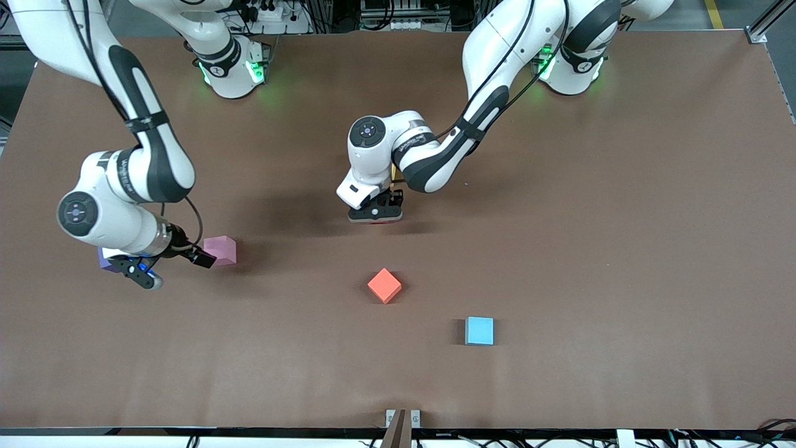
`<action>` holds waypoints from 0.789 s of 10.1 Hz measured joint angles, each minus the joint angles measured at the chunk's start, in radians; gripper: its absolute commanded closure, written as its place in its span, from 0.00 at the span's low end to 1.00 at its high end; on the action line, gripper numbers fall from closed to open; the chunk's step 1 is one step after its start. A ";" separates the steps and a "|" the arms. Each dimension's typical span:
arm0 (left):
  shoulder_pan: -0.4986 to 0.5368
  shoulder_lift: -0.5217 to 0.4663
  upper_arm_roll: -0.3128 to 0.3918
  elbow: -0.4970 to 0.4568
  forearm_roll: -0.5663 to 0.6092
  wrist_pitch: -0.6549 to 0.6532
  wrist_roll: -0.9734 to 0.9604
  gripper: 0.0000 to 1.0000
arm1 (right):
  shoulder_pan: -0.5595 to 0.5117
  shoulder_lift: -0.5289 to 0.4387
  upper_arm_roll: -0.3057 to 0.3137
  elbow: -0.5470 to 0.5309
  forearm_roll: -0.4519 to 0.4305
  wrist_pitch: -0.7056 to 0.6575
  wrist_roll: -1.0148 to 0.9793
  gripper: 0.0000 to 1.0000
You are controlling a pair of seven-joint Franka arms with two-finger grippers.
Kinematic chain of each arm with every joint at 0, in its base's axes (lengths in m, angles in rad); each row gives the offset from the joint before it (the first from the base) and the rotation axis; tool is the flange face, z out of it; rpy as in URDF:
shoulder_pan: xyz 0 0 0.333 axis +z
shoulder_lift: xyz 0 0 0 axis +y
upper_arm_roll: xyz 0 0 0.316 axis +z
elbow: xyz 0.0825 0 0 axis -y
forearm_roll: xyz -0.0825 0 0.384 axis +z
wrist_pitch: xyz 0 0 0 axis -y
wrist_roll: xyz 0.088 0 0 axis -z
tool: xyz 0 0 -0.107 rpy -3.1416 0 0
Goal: Arrange blocks into number 1
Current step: 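Place the red cube below the yellow cube with the left gripper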
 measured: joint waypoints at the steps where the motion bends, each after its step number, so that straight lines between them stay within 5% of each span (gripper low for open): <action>1: -0.004 0.001 0.000 -0.001 0.000 -0.013 0.010 1.00 | 0.000 0.007 -0.009 0.000 0.035 0.004 0.000 0.08; 8: -0.025 0.002 -0.002 -0.019 0.000 -0.040 0.053 1.00 | 0.024 0.035 -0.007 -0.014 0.056 0.032 0.172 0.00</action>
